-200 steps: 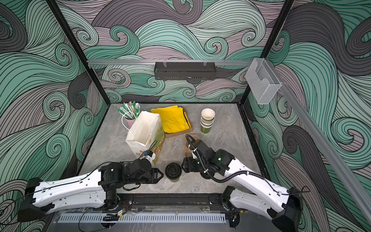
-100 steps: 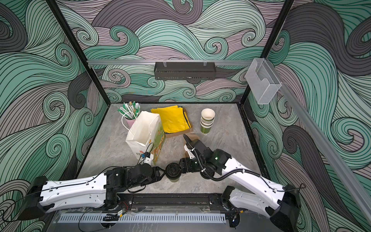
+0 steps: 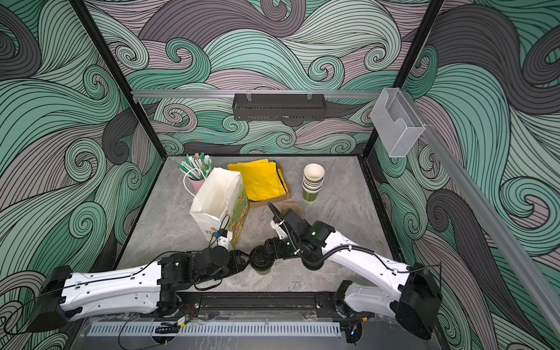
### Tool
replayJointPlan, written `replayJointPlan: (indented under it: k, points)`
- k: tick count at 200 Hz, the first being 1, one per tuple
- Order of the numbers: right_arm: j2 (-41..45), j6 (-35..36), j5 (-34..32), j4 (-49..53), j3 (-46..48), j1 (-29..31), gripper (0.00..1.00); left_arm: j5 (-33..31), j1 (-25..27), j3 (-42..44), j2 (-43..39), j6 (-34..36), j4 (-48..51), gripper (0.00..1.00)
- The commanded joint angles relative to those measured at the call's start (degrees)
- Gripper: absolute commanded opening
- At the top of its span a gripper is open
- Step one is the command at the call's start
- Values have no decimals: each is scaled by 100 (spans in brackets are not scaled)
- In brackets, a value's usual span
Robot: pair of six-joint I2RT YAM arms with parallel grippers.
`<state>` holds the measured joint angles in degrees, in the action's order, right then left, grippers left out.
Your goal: Pack the takeout coffee
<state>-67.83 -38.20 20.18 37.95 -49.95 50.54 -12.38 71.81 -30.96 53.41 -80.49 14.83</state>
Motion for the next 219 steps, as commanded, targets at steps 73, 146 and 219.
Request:
replayJointPlan:
  k: [73, 146, 219]
  points:
    - [-229, -34, 332, -262, 148, -4, 74, 94, 17, -17, 162, -124, -63, 35]
    - [-384, 72, 223, 16, 100, 52, 72, 371, 19, 67, 348, -239, -88, 30]
    - [-545, 106, 78, 213, 118, 73, 72, 489, 17, 86, 524, -257, 291, 24]
